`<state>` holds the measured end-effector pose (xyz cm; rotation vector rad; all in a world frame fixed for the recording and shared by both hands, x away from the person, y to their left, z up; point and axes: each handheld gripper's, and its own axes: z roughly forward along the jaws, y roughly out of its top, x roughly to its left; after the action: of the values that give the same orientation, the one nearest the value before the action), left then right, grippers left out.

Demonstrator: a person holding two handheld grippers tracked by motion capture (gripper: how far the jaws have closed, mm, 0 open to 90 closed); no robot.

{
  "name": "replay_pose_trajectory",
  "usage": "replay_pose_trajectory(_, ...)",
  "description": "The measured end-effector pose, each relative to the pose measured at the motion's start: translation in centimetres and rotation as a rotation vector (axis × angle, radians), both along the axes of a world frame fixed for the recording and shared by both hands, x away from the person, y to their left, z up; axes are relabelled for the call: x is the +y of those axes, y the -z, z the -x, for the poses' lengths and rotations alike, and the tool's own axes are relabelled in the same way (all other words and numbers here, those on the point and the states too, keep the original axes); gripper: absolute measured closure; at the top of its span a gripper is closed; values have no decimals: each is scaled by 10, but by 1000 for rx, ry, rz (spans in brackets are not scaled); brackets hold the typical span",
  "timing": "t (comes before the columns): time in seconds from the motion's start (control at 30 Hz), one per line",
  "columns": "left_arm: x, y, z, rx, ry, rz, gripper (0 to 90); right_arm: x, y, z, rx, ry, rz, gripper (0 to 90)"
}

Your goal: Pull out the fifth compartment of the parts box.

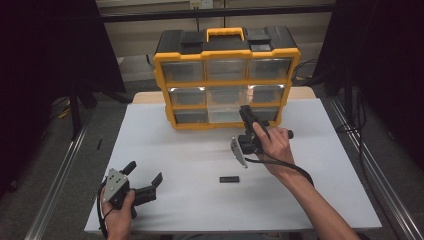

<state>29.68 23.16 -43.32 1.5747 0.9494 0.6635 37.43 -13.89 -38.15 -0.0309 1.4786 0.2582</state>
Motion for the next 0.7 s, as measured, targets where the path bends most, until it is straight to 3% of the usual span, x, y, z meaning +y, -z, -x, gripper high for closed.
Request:
replay_pose_trajectory(0.47,0,0,0,2,3,1,13,-1,2,5,-13,-14,9,783)
replay_pose_trajectory(0.7,0,0,0,2,1,0,13,-1,3,5,-8,-23,-20,771)
